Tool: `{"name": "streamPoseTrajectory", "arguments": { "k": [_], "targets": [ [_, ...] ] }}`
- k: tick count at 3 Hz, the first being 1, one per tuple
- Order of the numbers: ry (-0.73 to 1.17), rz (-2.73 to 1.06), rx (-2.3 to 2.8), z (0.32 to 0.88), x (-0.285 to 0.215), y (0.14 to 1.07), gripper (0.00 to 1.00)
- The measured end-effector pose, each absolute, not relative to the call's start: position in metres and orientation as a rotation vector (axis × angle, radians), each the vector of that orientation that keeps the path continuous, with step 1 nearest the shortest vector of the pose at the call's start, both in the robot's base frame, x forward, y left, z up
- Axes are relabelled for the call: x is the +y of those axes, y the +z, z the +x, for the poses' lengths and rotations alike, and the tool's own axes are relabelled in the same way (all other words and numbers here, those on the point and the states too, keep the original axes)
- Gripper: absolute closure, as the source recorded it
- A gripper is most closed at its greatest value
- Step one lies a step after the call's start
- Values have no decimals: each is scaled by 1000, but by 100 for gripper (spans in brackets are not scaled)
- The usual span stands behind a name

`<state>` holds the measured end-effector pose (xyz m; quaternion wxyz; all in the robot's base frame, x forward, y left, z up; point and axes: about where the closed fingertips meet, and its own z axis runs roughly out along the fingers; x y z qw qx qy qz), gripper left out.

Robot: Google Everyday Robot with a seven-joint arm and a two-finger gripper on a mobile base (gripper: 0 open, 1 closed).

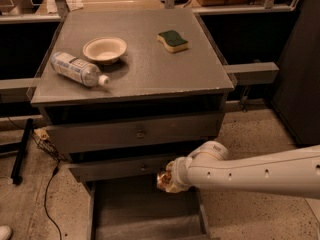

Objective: Pick orange can from bottom drawer and place on counter

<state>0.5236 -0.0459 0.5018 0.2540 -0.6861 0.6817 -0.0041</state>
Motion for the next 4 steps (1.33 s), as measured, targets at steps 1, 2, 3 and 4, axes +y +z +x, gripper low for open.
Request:
{"name": "streamPoseTrajectory", "arguments": {
  "k": [1, 2, 3, 4],
  "targets": [
    [-63, -1851, 1820, 530, -47, 531, 100],
    [-138, -1827, 1801, 537, -53, 572, 100],
    [-213, -1806, 1767, 543, -55, 612, 100],
    [-212, -1806, 1766, 543, -55, 612, 100]
  ]
}}
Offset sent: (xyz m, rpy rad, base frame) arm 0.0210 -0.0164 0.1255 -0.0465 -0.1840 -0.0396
